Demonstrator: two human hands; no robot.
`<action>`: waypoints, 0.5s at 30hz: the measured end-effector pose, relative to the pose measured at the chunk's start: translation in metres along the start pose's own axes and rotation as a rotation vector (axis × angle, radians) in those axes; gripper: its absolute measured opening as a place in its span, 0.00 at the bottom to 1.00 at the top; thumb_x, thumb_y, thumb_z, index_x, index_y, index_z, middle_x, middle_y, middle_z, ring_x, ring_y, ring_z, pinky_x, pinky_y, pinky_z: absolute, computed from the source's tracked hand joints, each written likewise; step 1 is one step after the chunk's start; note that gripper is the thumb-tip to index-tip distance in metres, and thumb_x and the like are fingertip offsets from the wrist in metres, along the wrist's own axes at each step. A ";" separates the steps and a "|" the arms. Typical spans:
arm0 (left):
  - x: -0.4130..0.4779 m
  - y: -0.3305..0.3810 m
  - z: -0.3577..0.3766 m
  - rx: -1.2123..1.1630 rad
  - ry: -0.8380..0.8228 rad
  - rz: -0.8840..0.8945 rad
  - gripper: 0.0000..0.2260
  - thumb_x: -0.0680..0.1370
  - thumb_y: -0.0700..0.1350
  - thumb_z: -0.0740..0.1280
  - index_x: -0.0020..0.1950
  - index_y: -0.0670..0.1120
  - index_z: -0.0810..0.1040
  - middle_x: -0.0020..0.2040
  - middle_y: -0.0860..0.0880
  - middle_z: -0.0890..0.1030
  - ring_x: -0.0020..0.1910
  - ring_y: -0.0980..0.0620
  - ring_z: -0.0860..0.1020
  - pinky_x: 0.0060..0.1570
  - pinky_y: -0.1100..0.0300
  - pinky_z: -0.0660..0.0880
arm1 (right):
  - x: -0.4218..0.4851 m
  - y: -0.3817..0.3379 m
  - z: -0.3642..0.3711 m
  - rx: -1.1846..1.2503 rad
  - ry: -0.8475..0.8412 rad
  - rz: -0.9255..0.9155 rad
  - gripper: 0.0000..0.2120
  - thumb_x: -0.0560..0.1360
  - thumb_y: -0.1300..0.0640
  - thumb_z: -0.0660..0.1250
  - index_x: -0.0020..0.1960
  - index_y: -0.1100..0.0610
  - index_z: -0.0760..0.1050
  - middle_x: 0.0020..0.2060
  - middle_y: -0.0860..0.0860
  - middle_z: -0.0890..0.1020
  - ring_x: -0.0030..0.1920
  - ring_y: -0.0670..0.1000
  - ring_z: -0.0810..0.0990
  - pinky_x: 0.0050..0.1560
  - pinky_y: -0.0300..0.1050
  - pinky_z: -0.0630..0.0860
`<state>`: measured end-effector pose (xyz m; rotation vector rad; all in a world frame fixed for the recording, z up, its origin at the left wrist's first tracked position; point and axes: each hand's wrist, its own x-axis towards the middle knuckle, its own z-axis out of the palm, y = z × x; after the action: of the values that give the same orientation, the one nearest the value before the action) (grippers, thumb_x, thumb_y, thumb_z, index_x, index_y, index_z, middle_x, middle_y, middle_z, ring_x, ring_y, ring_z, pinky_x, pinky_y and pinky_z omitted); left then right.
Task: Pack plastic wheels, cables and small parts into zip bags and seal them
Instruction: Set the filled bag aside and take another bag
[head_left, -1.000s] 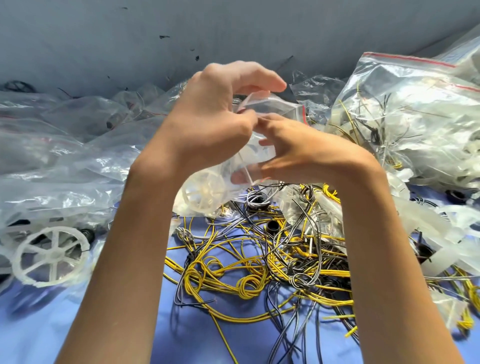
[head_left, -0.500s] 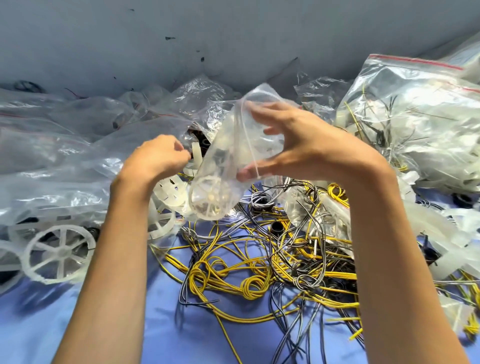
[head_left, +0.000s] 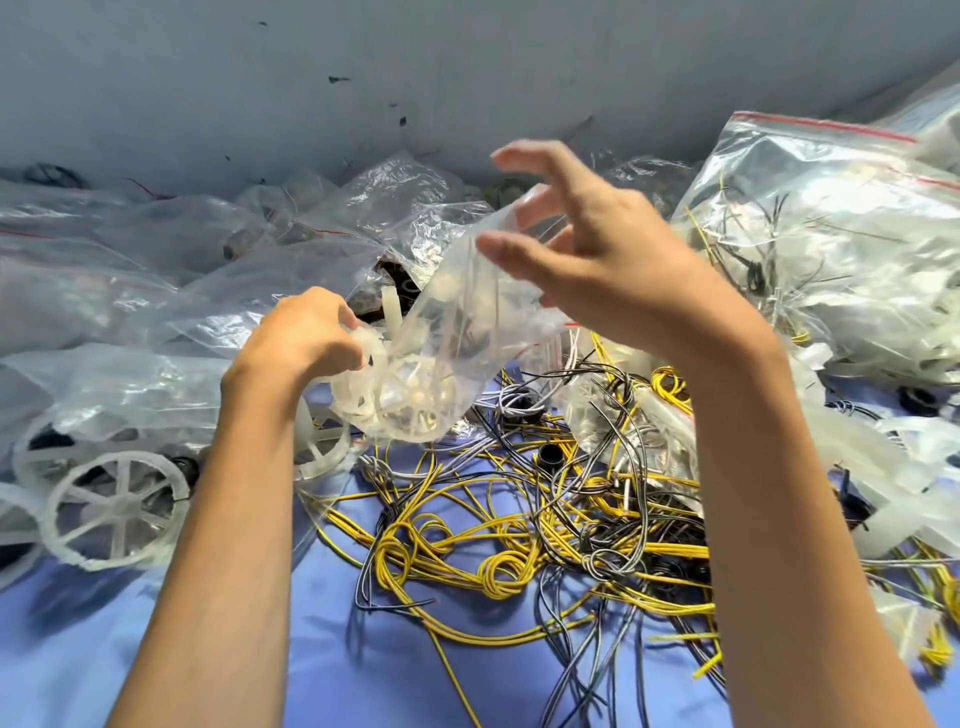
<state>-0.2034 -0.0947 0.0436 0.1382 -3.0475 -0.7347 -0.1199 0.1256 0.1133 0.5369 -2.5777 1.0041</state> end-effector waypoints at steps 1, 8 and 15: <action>-0.001 0.001 0.000 0.001 0.023 0.001 0.14 0.70 0.39 0.70 0.54 0.51 0.79 0.54 0.45 0.81 0.51 0.44 0.76 0.42 0.57 0.73 | 0.000 0.003 0.001 -0.071 -0.055 0.004 0.24 0.75 0.43 0.66 0.69 0.48 0.67 0.56 0.49 0.79 0.48 0.46 0.80 0.51 0.39 0.73; -0.003 0.004 -0.002 0.067 0.085 -0.007 0.17 0.70 0.37 0.64 0.54 0.53 0.80 0.53 0.45 0.81 0.56 0.41 0.76 0.58 0.48 0.74 | 0.001 0.011 0.000 -0.196 -0.003 0.048 0.28 0.75 0.44 0.66 0.71 0.51 0.64 0.61 0.50 0.74 0.59 0.48 0.75 0.53 0.38 0.67; -0.002 0.000 0.003 0.086 0.058 -0.068 0.19 0.72 0.35 0.60 0.59 0.51 0.77 0.59 0.43 0.78 0.61 0.39 0.72 0.61 0.47 0.71 | 0.000 0.003 -0.004 -0.131 0.010 0.043 0.22 0.76 0.44 0.65 0.67 0.50 0.69 0.53 0.46 0.75 0.45 0.42 0.78 0.40 0.29 0.67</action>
<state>-0.2014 -0.0932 0.0414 0.2595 -3.0334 -0.5911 -0.1204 0.1306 0.1136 0.4432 -2.6338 0.8413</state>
